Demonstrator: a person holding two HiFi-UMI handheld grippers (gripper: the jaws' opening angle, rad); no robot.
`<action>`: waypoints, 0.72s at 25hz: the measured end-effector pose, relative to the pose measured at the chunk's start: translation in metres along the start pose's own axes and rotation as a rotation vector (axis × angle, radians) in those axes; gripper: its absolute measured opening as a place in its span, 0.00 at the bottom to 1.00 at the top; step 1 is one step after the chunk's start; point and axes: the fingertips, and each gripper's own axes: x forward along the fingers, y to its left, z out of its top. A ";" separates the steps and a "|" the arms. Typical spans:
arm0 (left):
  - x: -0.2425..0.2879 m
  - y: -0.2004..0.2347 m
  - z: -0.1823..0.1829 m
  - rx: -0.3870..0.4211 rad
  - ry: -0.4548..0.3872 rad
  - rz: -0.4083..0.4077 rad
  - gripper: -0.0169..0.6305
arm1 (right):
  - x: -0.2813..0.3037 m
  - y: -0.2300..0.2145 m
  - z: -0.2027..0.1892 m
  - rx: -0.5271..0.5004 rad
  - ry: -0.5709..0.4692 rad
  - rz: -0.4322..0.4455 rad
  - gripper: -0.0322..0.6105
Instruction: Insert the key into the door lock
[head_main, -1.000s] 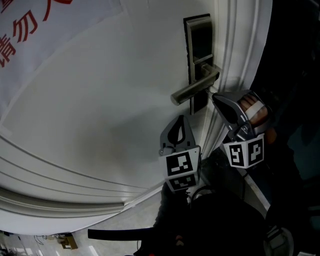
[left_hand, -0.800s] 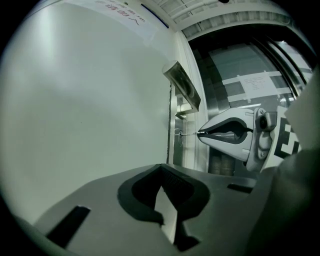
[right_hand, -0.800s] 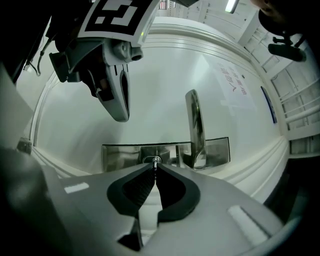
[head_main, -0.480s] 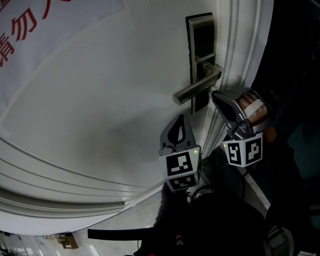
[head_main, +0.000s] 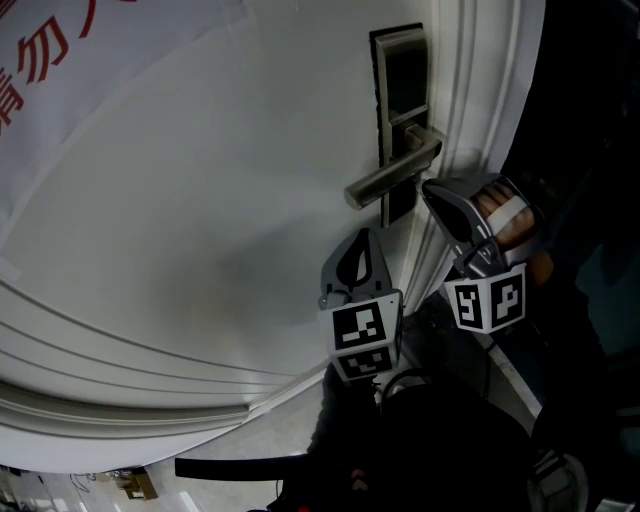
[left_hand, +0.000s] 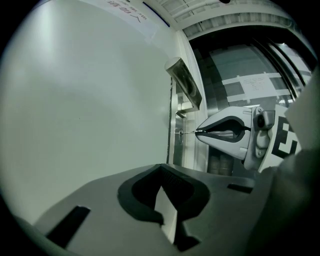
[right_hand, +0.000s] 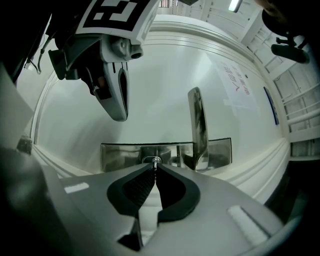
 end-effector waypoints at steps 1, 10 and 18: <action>0.000 0.000 0.000 0.000 0.001 -0.001 0.03 | 0.000 0.000 0.000 0.000 0.001 0.001 0.07; 0.001 -0.001 -0.001 -0.001 0.006 -0.004 0.03 | 0.001 0.000 0.000 0.001 0.004 0.000 0.07; 0.001 -0.002 0.001 0.003 -0.001 -0.009 0.03 | 0.002 0.000 0.000 -0.003 0.007 0.003 0.07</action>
